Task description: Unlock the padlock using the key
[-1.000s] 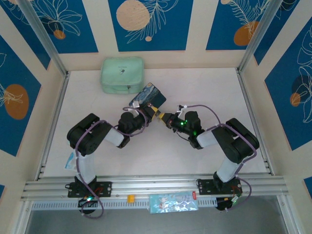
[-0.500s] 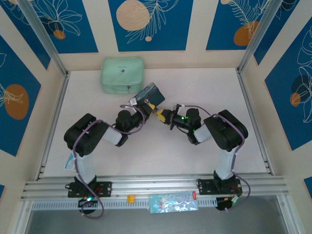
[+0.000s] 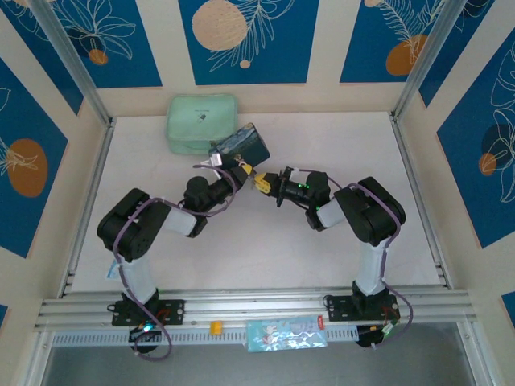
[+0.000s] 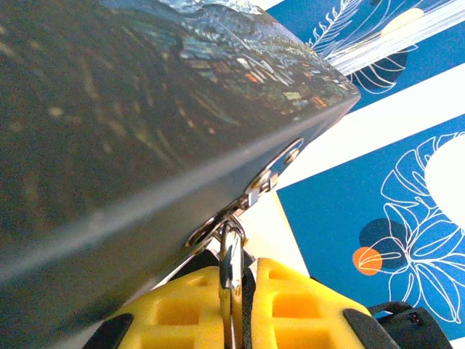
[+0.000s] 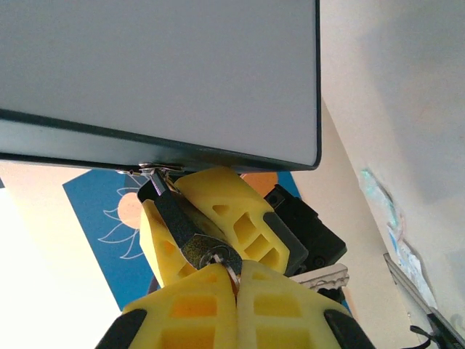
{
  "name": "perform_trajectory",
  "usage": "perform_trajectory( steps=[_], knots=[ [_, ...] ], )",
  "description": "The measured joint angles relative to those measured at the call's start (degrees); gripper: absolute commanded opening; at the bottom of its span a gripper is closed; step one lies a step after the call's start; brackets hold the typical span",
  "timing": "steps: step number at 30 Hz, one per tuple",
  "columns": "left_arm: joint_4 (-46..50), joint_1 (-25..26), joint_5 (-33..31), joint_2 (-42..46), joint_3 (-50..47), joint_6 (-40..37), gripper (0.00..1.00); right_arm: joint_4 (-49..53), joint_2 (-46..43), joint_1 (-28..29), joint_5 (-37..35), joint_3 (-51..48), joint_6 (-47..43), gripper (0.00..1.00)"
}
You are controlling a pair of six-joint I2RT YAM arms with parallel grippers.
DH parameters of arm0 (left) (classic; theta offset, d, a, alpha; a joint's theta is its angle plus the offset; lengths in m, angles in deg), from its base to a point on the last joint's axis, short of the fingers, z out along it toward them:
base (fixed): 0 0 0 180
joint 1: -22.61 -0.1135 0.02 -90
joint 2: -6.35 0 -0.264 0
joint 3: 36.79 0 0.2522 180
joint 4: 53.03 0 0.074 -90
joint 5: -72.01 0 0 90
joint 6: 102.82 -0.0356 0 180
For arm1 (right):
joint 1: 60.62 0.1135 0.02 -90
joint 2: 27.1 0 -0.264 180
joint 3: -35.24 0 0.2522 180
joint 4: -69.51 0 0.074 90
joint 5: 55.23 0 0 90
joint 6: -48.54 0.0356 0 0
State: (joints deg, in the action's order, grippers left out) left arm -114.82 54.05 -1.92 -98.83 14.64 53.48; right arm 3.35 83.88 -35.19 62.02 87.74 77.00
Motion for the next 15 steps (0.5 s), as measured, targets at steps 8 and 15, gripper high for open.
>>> perform_trajectory(
  steps=[8,15],
  knots=[
    [-1.0,-0.5,-0.2,0.5,0.2,-2.0,0.0,0.0,0.0,0.5,-1.2,1.5,0.2,0.0],
    [-2.1,-2.2,-2.6,0.5,2.7,-2.4,0.0,0.3,2.2,1.3,-3.7,8.0,0.3,0.0]
  ],
)
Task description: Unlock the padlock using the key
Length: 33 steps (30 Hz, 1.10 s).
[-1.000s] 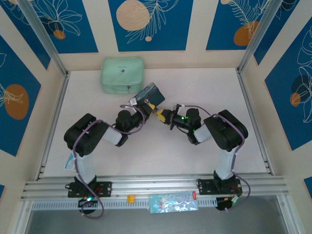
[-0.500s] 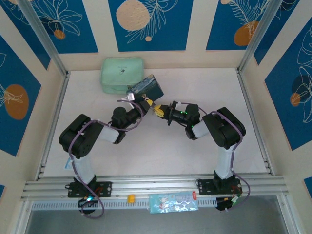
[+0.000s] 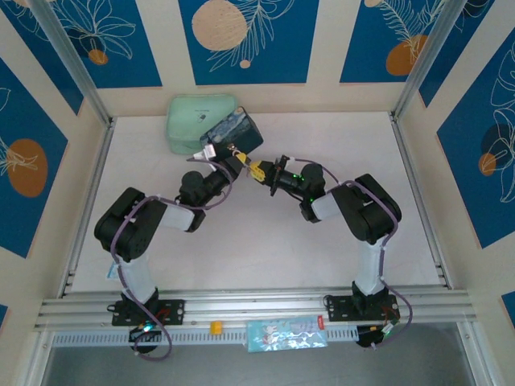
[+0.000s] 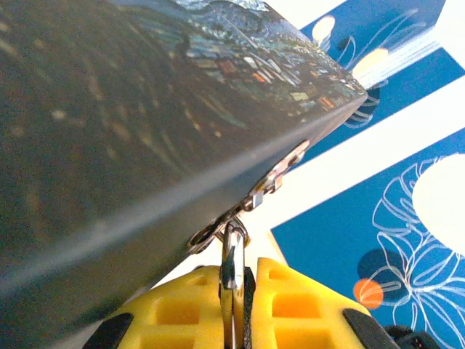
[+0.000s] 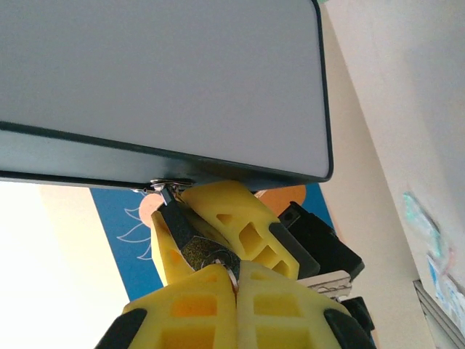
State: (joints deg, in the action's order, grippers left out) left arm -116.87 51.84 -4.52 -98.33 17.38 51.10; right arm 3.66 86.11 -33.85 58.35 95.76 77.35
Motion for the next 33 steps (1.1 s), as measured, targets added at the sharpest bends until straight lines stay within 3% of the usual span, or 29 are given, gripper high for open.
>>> perform_trajectory(
  steps=[9,23,28,33],
  knots=[
    [0.0,0.3,-0.5,0.1,-2.0,0.7,0.0,-0.3,1.0,0.8,-1.2,-1.0,0.7,0.25],
    [1.0,3.4,-1.4,-0.4,-5.6,3.2,0.0,4.6,-2.7,0.1,1.5,-10.1,0.3,0.51],
    [4.2,5.1,0.3,-0.5,-5.9,3.3,0.0,17.7,-11.5,-2.3,2.4,-13.9,-9.2,0.52],
    [9.8,5.4,1.1,-0.1,-6.4,3.0,0.0,46.3,-25.9,-3.4,0.6,-8.6,-30.1,0.53]
  ],
)
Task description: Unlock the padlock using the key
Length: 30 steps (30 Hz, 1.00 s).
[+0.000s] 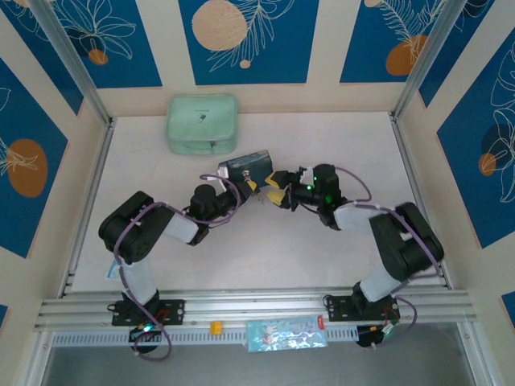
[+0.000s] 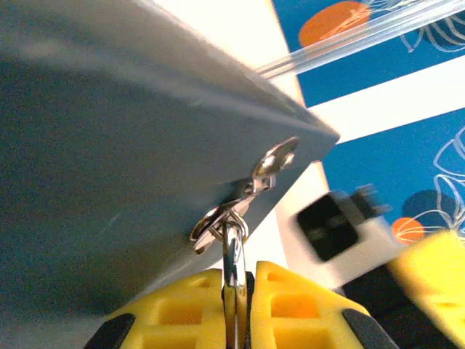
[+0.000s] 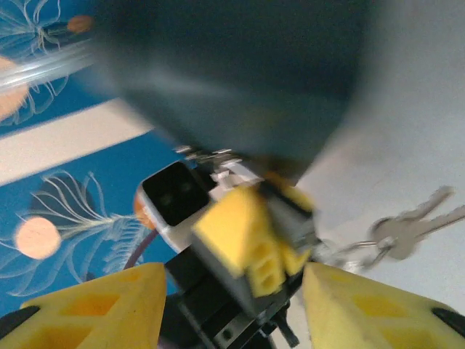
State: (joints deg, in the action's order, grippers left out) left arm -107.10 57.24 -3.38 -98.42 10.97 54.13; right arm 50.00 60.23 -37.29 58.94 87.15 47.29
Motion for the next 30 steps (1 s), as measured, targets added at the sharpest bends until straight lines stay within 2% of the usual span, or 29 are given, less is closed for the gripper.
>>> perform_trajectory(
  steps=[6,12,18,27,28,30],
  knots=[
    [3.4,0.1,0.0,0.8,0.0,-0.2,0.0,34.7,-9.2,4.3,-12.3,16.6,-29.8,0.53],
    [4.8,0.1,0.0,0.8,0.0,0.2,0.0,53.0,-7.1,8.8,-18.9,24.3,-48.1,0.52],
    [7.3,0.1,0.1,0.9,-0.6,-0.5,0.0,61.5,-2.3,11.3,-23.2,24.9,-54.4,0.52],
    [16.6,0.7,0.1,1.1,-3.0,-2.6,0.0,62.3,-2.2,11.4,-26.4,24.9,-54.9,0.52],
    [16.8,0.9,0.2,1.1,-3.0,-2.8,0.01,62.3,-2.2,11.4,-26.6,24.9,-54.9,0.51],
    [16.9,1.3,0.2,1.1,-3.0,-3.0,0.12,62.2,-2.2,11.4,-27.0,24.9,-54.9,0.51]
  ],
)
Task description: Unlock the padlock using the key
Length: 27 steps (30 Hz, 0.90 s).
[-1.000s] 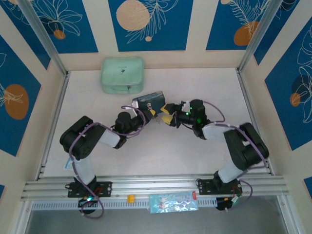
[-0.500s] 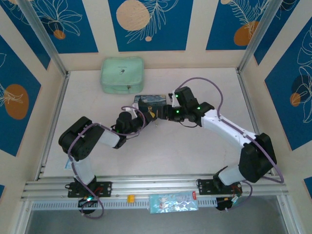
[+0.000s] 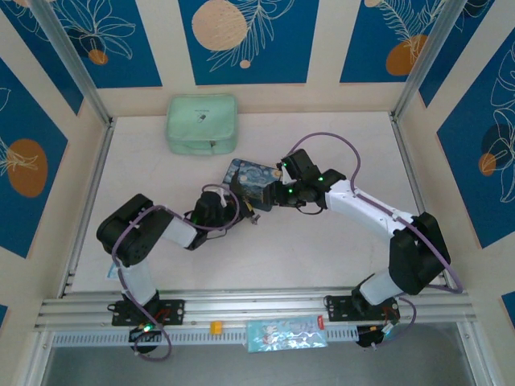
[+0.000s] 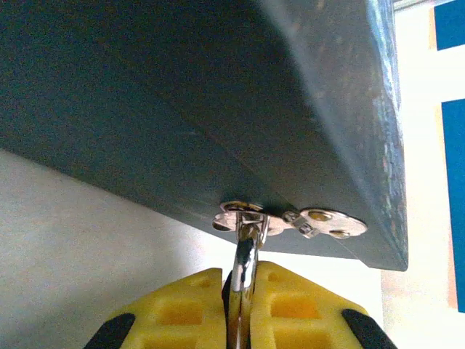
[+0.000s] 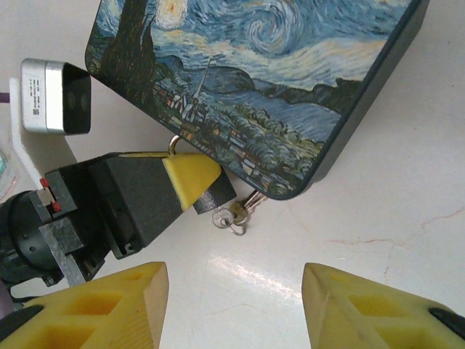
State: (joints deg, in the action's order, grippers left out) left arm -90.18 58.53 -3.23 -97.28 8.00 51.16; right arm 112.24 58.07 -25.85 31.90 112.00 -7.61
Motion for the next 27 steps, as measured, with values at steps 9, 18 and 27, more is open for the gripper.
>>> perform_trajectory(
  steps=[9,18,27],
  knots=[
    [-3.4,0.2,0.4,0.9,-1.0,2.6,0.71,-0.8,0.0,0.8,-0.6,-0.1,0.0,0.51],
    [-4.0,-0.1,-0.2,2.1,-2.5,3.2,0.71,-1.2,0.0,1.5,-1.7,-0.1,0.0,0.49],
    [9.0,-3.0,-5.6,15.7,-7.1,2.1,0.78,0.6,2.9,11.5,-5.5,3.0,-4.1,0.49]
  ],
)
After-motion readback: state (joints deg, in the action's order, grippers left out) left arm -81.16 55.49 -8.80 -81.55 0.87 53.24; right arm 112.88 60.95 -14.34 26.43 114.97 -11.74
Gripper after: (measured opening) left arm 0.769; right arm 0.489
